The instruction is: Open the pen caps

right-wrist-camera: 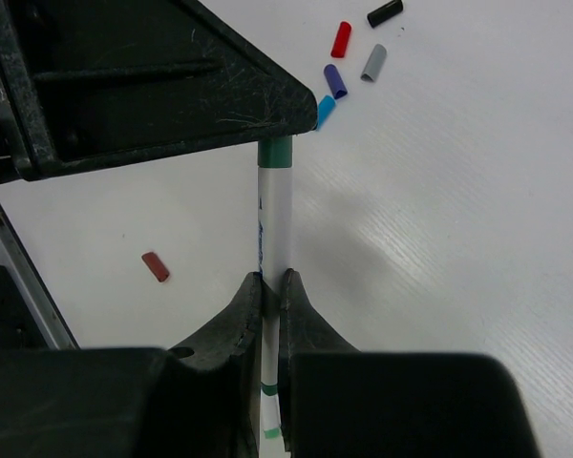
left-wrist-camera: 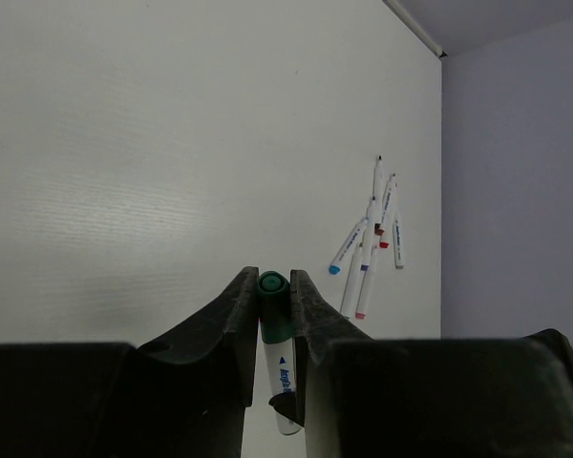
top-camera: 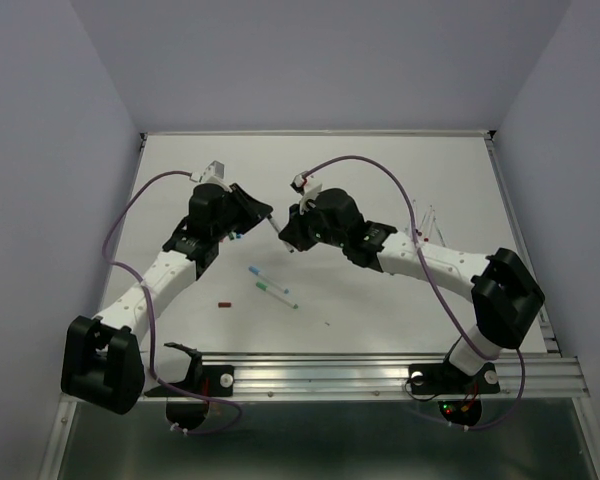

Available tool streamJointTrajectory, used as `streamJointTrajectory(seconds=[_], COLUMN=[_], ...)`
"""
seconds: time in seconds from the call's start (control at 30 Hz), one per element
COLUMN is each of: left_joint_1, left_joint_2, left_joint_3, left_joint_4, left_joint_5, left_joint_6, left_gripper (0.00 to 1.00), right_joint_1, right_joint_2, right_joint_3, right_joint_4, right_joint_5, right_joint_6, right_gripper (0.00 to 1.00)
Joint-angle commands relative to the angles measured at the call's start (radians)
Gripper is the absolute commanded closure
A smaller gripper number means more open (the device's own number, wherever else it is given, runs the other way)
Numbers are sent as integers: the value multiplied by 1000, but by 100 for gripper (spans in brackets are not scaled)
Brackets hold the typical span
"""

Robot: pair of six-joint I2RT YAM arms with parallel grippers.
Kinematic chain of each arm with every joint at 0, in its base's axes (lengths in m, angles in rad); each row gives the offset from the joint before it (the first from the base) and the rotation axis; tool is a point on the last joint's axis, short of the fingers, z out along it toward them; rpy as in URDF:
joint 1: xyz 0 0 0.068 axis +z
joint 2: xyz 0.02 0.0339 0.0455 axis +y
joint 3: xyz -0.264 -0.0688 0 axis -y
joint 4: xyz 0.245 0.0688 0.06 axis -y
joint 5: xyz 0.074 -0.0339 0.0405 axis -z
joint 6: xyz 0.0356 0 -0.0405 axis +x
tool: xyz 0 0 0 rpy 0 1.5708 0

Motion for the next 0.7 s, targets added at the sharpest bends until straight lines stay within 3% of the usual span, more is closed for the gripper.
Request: streamJointTrajectory(seconds=[0.0, 0.17, 0.37, 0.5, 0.6, 0.67], left_joint_1=[16, 85, 159, 202, 203, 202], left_joint_2=[-21, 53, 115, 111, 91, 75], left_joint_3=[94, 207, 278, 277, 231, 203], left_joint_4=[20, 28, 40, 23, 52, 66], left_joint_5=[-134, -185, -228, -234, -164, -99], left_joint_6=[54, 41, 21, 21, 15, 9], left_gripper=[100, 100, 100, 100, 100, 100], right_joint_1=[5, 53, 117, 117, 117, 117], right_joint_2=[-38, -100, -188, -269, -309, -321], right_joint_3=[-1, -183, -377, -449, -428, -384], right_joint_4=[-37, -41, 63, 77, 69, 63], right_joint_5=[-151, -354, -398, -301, -169, -39], right_joint_6=[-46, -77, 26, 72, 73, 60], right_gripper=[99, 99, 99, 99, 99, 87])
